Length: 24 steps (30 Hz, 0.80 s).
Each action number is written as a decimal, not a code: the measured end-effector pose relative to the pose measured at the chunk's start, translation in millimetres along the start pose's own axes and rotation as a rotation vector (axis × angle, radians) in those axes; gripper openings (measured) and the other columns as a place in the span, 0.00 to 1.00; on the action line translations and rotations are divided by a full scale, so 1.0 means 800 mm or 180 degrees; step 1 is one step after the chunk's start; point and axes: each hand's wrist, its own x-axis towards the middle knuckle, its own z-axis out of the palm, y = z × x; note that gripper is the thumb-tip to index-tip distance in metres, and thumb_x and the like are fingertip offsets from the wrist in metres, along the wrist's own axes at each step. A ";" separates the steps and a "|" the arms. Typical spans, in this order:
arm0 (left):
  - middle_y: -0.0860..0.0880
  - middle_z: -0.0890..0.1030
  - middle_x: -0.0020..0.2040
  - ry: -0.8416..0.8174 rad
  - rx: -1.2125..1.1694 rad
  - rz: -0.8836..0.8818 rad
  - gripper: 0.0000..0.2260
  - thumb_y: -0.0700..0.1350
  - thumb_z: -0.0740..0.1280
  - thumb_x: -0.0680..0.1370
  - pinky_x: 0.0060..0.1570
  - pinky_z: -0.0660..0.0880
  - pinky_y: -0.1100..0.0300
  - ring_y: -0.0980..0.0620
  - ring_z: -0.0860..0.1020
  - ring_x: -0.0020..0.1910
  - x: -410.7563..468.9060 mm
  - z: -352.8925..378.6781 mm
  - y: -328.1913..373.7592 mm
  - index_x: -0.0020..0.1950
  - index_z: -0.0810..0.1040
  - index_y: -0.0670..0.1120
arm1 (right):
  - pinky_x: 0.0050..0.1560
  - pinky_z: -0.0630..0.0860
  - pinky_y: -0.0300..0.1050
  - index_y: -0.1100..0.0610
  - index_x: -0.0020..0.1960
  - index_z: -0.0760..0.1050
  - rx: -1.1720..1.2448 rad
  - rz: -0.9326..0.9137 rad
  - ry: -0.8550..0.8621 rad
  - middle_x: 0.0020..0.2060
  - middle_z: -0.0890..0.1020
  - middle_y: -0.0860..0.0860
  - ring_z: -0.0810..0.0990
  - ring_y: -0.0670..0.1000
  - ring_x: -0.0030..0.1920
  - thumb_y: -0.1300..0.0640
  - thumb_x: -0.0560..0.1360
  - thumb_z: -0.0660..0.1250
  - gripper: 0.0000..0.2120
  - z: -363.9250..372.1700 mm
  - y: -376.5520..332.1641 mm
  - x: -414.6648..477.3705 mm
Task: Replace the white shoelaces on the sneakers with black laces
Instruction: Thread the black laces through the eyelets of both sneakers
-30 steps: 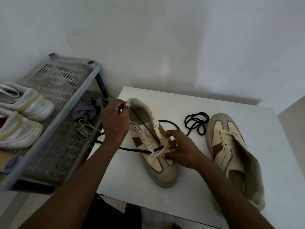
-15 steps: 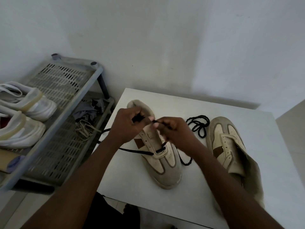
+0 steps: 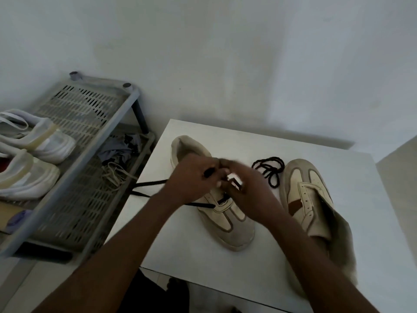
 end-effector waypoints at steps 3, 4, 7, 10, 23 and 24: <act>0.51 0.74 0.26 0.0045 0.0026 -0.0078 0.14 0.47 0.67 0.77 0.29 0.65 0.62 0.55 0.70 0.26 0.005 -0.001 -0.007 0.32 0.73 0.55 | 0.32 0.69 0.32 0.50 0.51 0.78 0.0679 0.0289 0.0013 0.28 0.77 0.42 0.73 0.40 0.28 0.63 0.79 0.63 0.10 -0.002 0.000 0.000; 0.49 0.76 0.27 0.0038 0.0013 -0.0201 0.12 0.46 0.68 0.77 0.29 0.65 0.63 0.53 0.71 0.26 0.006 -0.006 -0.012 0.33 0.77 0.52 | 0.31 0.68 0.33 0.48 0.47 0.79 0.0715 0.0458 0.0258 0.27 0.76 0.43 0.71 0.41 0.27 0.64 0.80 0.62 0.13 -0.008 0.009 0.000; 0.54 0.73 0.23 0.0161 0.0081 -0.0435 0.14 0.52 0.68 0.77 0.28 0.62 0.68 0.57 0.70 0.25 0.005 -0.027 -0.029 0.32 0.77 0.52 | 0.32 0.69 0.42 0.47 0.41 0.76 0.0734 0.1247 0.1608 0.29 0.78 0.45 0.72 0.46 0.30 0.68 0.78 0.59 0.18 -0.037 0.042 0.006; 0.51 0.74 0.24 0.0284 0.0000 -0.0650 0.14 0.57 0.66 0.74 0.31 0.64 0.61 0.58 0.69 0.26 0.002 -0.040 -0.047 0.31 0.77 0.52 | 0.46 0.74 0.45 0.53 0.48 0.77 0.0635 0.2013 0.2521 0.38 0.80 0.47 0.78 0.48 0.41 0.63 0.79 0.58 0.10 -0.054 0.063 0.003; 0.44 0.76 0.29 -0.0163 -0.0001 -0.0404 0.15 0.53 0.64 0.79 0.28 0.63 0.67 0.57 0.69 0.26 0.002 -0.020 -0.025 0.36 0.78 0.47 | 0.28 0.68 0.29 0.50 0.43 0.77 0.0207 0.0880 0.1271 0.33 0.80 0.51 0.74 0.41 0.27 0.67 0.78 0.61 0.14 -0.024 0.027 0.000; 0.46 0.78 0.30 -0.0121 0.0023 -0.0480 0.15 0.54 0.64 0.79 0.29 0.64 0.67 0.57 0.71 0.27 0.001 -0.027 -0.032 0.37 0.79 0.46 | 0.30 0.69 0.31 0.51 0.43 0.77 0.0235 0.1184 0.1766 0.37 0.81 0.52 0.75 0.41 0.29 0.67 0.78 0.60 0.14 -0.038 0.037 0.002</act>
